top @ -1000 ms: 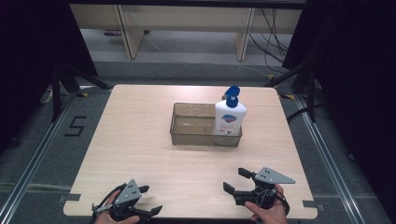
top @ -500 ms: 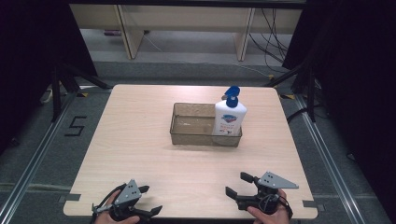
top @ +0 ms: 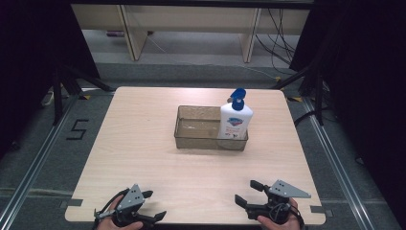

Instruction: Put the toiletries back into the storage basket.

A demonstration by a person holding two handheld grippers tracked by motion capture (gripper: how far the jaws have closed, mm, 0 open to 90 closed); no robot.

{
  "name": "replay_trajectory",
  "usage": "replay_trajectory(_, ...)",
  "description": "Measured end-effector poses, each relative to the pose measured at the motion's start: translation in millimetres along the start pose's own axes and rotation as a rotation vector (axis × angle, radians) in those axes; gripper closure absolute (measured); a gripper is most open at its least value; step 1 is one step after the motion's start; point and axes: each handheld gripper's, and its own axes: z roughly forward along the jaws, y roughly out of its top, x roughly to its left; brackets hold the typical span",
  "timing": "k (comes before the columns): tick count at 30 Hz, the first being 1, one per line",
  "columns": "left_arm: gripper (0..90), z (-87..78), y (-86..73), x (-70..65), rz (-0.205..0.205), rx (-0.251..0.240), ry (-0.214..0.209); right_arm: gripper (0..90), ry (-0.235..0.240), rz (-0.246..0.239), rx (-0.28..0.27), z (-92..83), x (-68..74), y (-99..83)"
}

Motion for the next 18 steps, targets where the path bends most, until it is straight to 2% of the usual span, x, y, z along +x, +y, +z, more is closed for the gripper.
replay_trajectory(1,17.1,-0.5,0.3,0.7,0.008,0.01,0.001,15.6,0.016,0.013,0.007,-0.6,0.5,-0.4)
replay_trajectory(2,17.0,-0.2,0.2,0.3,0.007,0.007,0.001,15.6,0.001,0.023,0.019,-1.9,1.6,-0.6)
replay_trajectory(3,17.1,0.0,0.0,0.0,0.006,0.003,0.002,15.6,0.006,0.001,0.016,-3.2,0.4,-0.8)
replay_trajectory(6,17.1,0.3,-0.1,-0.1,0.007,0.002,0.008,15.6,-0.002,0.001,0.013,-3.8,0.9,-3.5)
replay_trajectory(7,17.1,0.4,-0.1,-0.1,0.007,0.003,0.007,15.6,0.011,0.036,0.018,-4.7,3.2,-4.4)
replay_trajectory(8,17.1,1.2,-0.5,-0.5,0.001,-0.007,0.002,15.6,0.008,0.004,0.003,-4.5,1.1,-4.6)
replay_trajectory(10,17.0,1.0,-0.3,-0.3,0.011,-0.001,0.006,15.6,-0.004,-0.001,0.01,-7.1,0.2,-5.4)
replay_trajectory(11,17.0,-0.1,0.2,0.7,0.027,0.02,0.009,15.6,-0.001,0.035,0.023,-8.0,2.1,-6.1)
replay_trajectory(12,17.0,0.8,-0.1,0.8,0.027,0.012,0.008,15.6,0.0,0.013,0.018,-8.5,-0.1,-6.7)
replay_trajectory(14,17.0,-0.1,0.3,0.6,0.029,0.023,0.01,15.6,-0.009,0.021,0.02,-10.0,-0.4,-8.1)
replay_trajectory(15,17.0,0.0,0.2,0.6,0.029,0.019,0.009,15.6,-0.01,0.01,0.016,-11.2,-1.2,-8.3)
replay_trajectory(16,17.0,0.8,0.0,-1.2,0.008,0.003,0.004,15.6,-0.01,0.022,0.014,-12.6,-0.8,-8.7)
replay_trajectory(17,17.0,0.6,0.0,-1.2,0.008,0.004,0.003,15.6,-0.009,0.019,0.014,-13.6,-1.5,-9.2)
replay_trajectory(18,17.0,0.6,-0.1,-1.1,0.009,0.005,0.003,15.6,-0.01,0.039,0.018,-14.7,-0.4,-9.9)
